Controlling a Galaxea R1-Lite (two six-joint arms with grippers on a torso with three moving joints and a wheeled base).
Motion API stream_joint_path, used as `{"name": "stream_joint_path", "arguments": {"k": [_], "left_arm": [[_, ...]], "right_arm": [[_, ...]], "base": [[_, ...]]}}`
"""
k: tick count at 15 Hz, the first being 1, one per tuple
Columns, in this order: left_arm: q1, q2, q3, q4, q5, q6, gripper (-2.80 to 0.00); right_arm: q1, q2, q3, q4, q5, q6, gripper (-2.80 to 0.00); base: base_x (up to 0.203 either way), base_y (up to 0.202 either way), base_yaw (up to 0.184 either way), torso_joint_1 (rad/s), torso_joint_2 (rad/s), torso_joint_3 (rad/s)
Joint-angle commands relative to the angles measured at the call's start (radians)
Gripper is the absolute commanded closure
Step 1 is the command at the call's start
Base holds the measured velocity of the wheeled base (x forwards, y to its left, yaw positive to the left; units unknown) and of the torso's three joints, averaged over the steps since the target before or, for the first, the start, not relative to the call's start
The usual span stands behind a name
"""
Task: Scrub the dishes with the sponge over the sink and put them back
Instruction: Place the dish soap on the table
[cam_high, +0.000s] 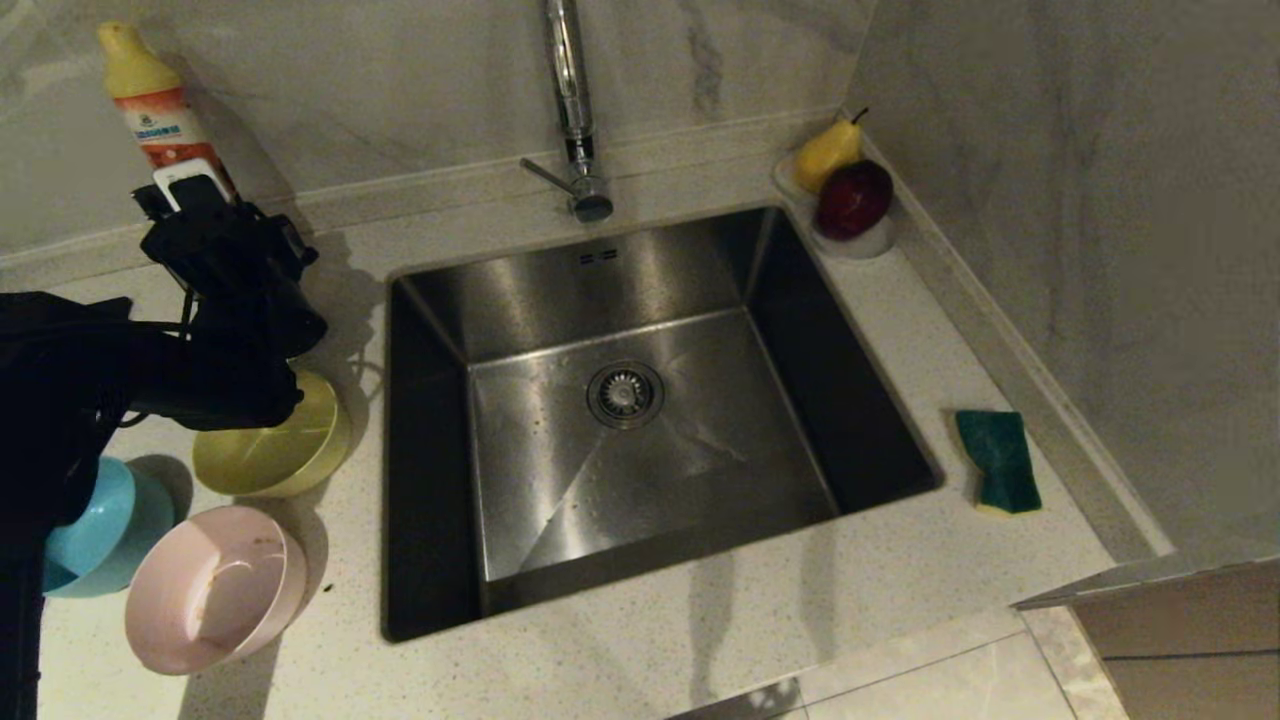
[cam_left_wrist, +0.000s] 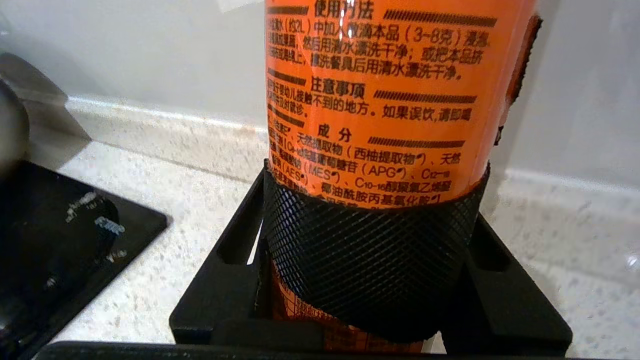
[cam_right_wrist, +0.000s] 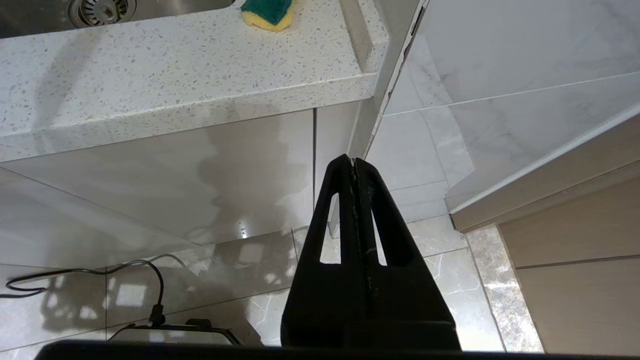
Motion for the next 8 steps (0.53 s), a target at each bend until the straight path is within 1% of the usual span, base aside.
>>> {"name": "stream_joint_path", "arguments": {"k": [1,8], "left_arm": [[0.0,0.007,0.005,-0.01,0.005,-0.001,0.0],[0.003,0.004,0.019,-0.01,0.005,0.001,0.0]], "right_arm": [[0.0,0.0,0.001,0.0,0.0,0.0,0.0],[0.001,0.0,0.0,0.0,0.0,0.0,0.0]], "base": [[0.0,0.0,0.0,0.0,0.0,0.0],[0.0,0.0,0.0,0.0,0.0,0.0]]}}
